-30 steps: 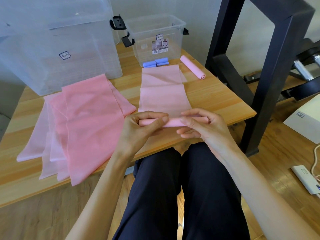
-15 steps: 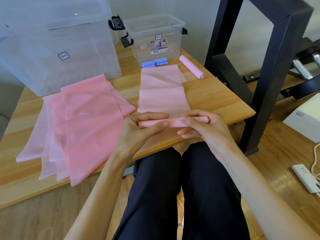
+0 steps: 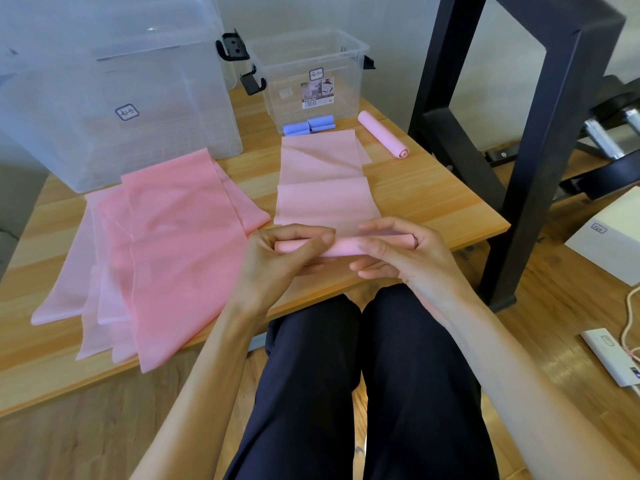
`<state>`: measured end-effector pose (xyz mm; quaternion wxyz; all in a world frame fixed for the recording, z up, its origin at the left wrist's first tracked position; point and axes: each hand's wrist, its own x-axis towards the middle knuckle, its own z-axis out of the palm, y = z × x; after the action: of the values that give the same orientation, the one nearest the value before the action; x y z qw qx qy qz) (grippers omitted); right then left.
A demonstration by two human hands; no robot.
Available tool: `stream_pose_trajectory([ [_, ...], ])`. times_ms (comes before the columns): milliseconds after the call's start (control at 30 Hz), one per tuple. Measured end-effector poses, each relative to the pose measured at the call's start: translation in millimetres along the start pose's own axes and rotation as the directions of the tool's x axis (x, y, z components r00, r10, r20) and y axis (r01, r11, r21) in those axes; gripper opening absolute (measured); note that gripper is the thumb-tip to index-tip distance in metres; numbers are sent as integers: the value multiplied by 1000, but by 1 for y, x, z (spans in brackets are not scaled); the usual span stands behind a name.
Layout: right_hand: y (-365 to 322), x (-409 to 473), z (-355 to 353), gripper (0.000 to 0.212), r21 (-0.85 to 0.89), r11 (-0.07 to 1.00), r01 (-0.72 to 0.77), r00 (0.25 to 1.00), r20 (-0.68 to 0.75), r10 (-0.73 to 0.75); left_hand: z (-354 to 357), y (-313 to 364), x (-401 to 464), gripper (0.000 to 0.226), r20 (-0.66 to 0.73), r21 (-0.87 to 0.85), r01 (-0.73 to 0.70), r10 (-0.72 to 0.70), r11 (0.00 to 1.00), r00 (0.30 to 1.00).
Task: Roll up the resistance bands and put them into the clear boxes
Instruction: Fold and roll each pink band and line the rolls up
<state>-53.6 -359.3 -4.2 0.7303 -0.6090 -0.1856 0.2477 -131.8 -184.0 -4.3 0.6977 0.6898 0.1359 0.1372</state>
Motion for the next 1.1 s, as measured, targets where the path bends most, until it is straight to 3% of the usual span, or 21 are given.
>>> stream_pose_trajectory([
  [200,-1,2,1,28,-24,1000,13,998,-55,-15,-2,0,-1,21,34,13,-20,20,1000,999],
  [367,0,1,0,31,15,1000,-14,1000,-10,14,0,0,1,9,-31,-16,11,-12,1000,999],
  [567,-1,2,-1,25,-20,1000,-5,998,-63,4,-2,-1,-1,22,29,0,-13,13,1000,1000],
  [700,-1,1,0,31,13,1000,-12,999,-37,13,1,-1,1,9,-5,-2,3,-3,1000,1000],
  [933,0,2,0,28,-36,999,-3,997,-71,0,0,-2,1,19,32,8,-7,7,1000,999],
  [1100,-2,1,-1,34,-13,1000,-5,999,36,5,-2,-1,2,19,-11,-31,21,-21,999,1000],
])
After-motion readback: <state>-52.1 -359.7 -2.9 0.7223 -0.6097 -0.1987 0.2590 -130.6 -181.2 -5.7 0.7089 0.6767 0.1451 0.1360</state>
